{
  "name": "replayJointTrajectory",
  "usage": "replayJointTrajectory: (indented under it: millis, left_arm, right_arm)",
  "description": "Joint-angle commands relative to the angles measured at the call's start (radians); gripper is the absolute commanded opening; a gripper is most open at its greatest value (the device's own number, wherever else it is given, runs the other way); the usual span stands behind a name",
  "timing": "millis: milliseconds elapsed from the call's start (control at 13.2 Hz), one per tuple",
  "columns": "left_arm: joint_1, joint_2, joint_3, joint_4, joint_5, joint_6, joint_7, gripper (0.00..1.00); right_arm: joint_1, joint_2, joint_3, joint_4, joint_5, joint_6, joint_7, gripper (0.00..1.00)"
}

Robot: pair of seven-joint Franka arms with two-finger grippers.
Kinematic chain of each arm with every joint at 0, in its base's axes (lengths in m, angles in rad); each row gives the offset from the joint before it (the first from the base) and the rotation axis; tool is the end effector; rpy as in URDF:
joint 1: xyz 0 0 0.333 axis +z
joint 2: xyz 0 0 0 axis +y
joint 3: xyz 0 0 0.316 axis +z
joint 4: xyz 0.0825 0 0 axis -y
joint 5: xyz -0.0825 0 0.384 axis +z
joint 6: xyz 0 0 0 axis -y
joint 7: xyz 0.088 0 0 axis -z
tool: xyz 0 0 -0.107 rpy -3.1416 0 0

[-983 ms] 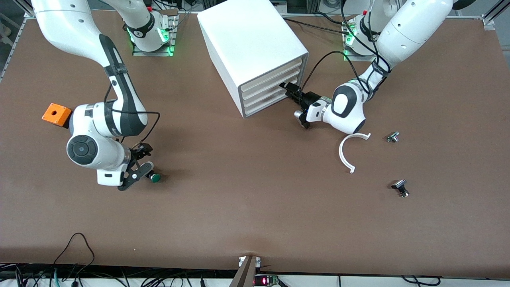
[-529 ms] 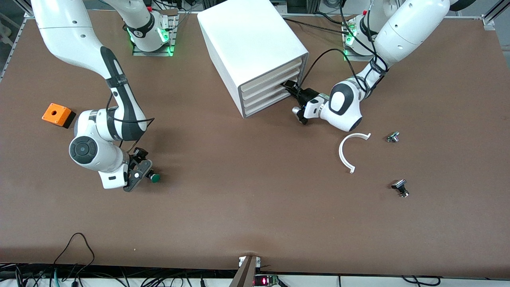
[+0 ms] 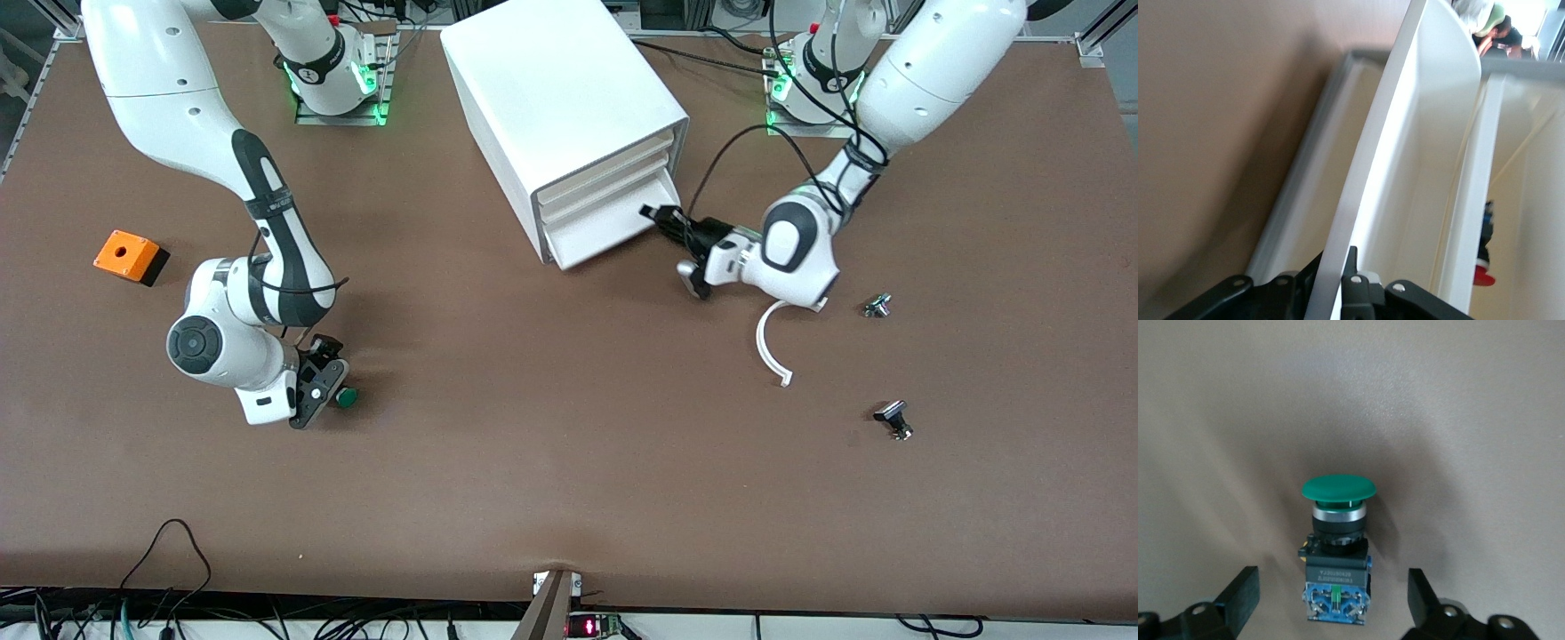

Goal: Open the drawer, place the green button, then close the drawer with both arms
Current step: 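Pull the bottom drawer open with the left gripper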

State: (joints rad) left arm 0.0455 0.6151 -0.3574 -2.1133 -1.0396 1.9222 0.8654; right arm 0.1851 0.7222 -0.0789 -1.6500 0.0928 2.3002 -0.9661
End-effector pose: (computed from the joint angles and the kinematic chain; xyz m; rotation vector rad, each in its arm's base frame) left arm 0.4605 -0.2241 0.1331 1.9181 -0.3557 -0.4967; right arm 0.6729 0.0793 0.1853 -2.7000 -1.5207 0.0878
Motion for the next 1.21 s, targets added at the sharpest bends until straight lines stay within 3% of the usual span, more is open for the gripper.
replayJointTrajectory:
  millis: [0, 76, 151, 227, 302, 378, 454, 680, 907, 1134]
  left_arm:
    - [-0.01, 0.002, 0.092, 0.077, 0.0, 0.052, -0.026, 0.06]
    - [-0.009, 0.002, 0.106, 0.1, 0.0, 0.052, -0.026, 0.09]
    - [-0.009, 0.002, 0.123, 0.12, 0.0, 0.054, -0.025, 0.21]
    - [-0.007, 0.002, 0.127, 0.139, 0.0, 0.054, -0.025, 0.24]
    - [-0.004, 0.003, 0.135, 0.148, 0.0, 0.054, -0.025, 0.28]
    - [-0.004, 0.002, 0.138, 0.151, 0.001, 0.06, -0.023, 0.39]
    - [0.002, 0.0, 0.14, 0.151, -0.002, 0.06, -0.02, 0.99]
    - [0.017, -0.032, 0.144, 0.151, -0.005, 0.061, -0.022, 1.0]
    - [0.062, -0.145, 0.15, 0.153, 0.045, 0.06, -0.029, 1.0]
    - [0.077, -0.24, 0.155, 0.258, 0.408, 0.064, -0.034, 1.0]
  right_arm:
    - [-0.003, 0.011, 0.004, 0.001, 0.019, 0.027, -0.045, 0.79]
    - [-0.003, 0.011, 0.004, 0.001, 0.019, 0.021, -0.045, 0.58]
    - [-0.003, 0.011, 0.004, 0.001, 0.019, 0.019, -0.037, 0.43]
    - [-0.004, 0.008, 0.008, 0.002, 0.019, 0.018, -0.034, 0.29]
    - [-0.004, 0.005, 0.016, 0.006, 0.019, 0.015, -0.034, 0.2]
    - [-0.004, 0.003, 0.018, 0.021, 0.018, 0.008, -0.034, 0.15]
    - [-0.003, 0.002, 0.024, 0.041, 0.019, -0.01, -0.033, 0.11]
    - [-0.004, -0.012, 0.034, 0.154, 0.022, -0.111, -0.029, 0.09]
    - [-0.004, -0.017, 0.073, 0.264, 0.079, -0.212, 0.026, 0.09]
    - [-0.001, -0.02, 0.132, 0.347, 0.085, -0.283, 0.027, 0.09]
